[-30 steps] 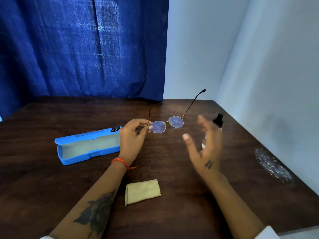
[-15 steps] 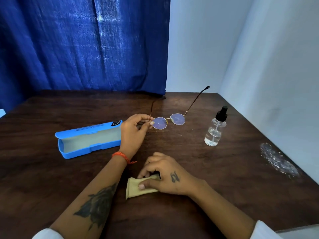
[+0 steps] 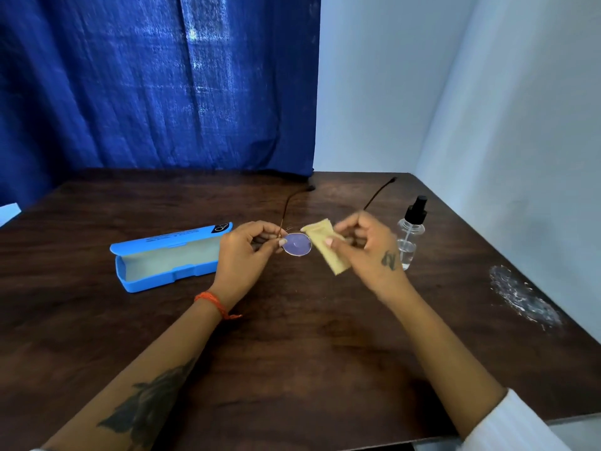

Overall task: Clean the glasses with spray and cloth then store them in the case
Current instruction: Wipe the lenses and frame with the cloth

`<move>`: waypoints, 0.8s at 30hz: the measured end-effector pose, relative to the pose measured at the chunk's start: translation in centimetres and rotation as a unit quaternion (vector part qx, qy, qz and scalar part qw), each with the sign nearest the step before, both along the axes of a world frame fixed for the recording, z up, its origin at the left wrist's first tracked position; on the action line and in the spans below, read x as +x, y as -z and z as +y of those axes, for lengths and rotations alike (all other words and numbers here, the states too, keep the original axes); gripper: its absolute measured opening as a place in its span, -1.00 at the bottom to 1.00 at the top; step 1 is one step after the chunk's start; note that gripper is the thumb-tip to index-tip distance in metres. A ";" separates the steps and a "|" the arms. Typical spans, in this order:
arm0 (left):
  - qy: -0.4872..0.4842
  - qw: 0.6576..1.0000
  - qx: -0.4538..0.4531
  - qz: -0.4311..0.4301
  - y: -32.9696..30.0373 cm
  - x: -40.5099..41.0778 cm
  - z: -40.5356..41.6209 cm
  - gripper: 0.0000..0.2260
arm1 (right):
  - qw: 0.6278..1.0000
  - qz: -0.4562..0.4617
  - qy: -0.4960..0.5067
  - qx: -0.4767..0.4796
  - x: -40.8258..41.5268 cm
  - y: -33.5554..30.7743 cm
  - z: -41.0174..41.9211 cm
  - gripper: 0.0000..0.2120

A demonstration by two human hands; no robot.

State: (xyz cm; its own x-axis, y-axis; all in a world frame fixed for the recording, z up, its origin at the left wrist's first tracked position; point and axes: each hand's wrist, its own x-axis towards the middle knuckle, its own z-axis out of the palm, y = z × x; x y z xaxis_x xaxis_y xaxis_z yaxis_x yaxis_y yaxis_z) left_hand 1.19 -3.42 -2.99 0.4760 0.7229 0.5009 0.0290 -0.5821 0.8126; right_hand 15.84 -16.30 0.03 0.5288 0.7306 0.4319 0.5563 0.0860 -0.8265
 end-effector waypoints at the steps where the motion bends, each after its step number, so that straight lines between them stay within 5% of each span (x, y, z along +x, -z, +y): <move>1: 0.003 1.000 -0.001 0.007 0.1 -0.4 -0.2 -0.87 | 0.999 -0.035 0.031 0.013 0.0 -0.6 0.3 -0.74; 8: 0.005 0.999 -0.047 -0.009 0.8 -0.9 -1.5 -0.75 | 0.961 -0.270 0.060 0.015 -4.0 1.7 2.4 -0.78; 15: -0.007 0.999 -0.024 -0.022 0.8 -0.9 -1.1 -0.81 | 0.947 -0.318 0.014 -0.029 -4.9 3.0 2.3 -0.74; 24: -0.019 0.999 0.045 -0.011 1.0 -0.8 -0.8 -0.84 | 0.895 -0.435 0.081 -0.047 -5.0 3.3 2.5 -0.74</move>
